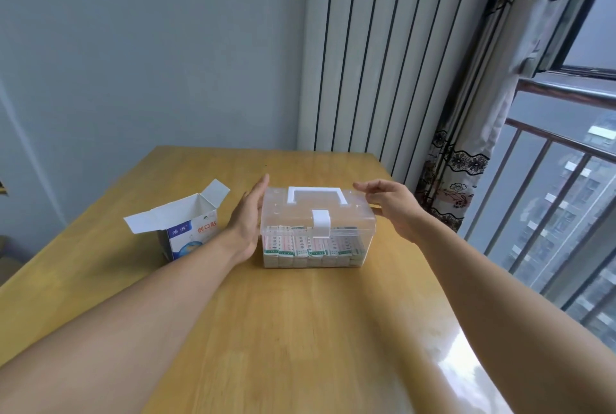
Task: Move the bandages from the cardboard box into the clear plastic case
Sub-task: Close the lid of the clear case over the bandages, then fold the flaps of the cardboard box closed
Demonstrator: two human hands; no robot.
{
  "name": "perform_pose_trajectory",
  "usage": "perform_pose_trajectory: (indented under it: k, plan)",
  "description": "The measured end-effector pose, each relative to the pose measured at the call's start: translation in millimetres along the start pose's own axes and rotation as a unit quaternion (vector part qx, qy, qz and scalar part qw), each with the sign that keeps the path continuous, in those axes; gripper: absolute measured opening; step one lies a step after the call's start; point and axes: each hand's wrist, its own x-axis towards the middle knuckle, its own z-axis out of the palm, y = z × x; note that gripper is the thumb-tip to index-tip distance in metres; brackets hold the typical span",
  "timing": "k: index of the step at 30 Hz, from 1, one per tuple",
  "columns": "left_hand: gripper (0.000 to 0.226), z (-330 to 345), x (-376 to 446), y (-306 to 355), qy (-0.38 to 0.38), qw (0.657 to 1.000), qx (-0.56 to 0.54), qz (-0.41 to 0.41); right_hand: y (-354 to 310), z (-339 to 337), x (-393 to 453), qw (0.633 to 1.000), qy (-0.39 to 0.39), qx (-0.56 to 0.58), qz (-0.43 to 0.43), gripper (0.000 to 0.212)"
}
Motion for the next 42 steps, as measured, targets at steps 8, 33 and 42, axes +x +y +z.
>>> perform_pose_trajectory:
  k: [8, 33, 42]
  plan:
    - [0.056, 2.5, -11.6, -1.7, 0.023, 0.997, 0.076, 0.010, -29.0, 15.5, -42.9, 0.938, -0.010, -0.324, -0.128, 0.050]
    - [0.067, -11.4, -33.9, -6.3, 0.058, 0.985, 0.160, -0.022, -36.5, 69.1, -52.2, 0.877, -0.055, -0.466, -0.102, 0.074]
    - [0.028, -80.9, -87.3, 42.9, -0.039, 0.970, 0.239, -0.018, -94.8, 113.5, -27.3, 0.862, -0.070, -0.491, -0.101, 0.066]
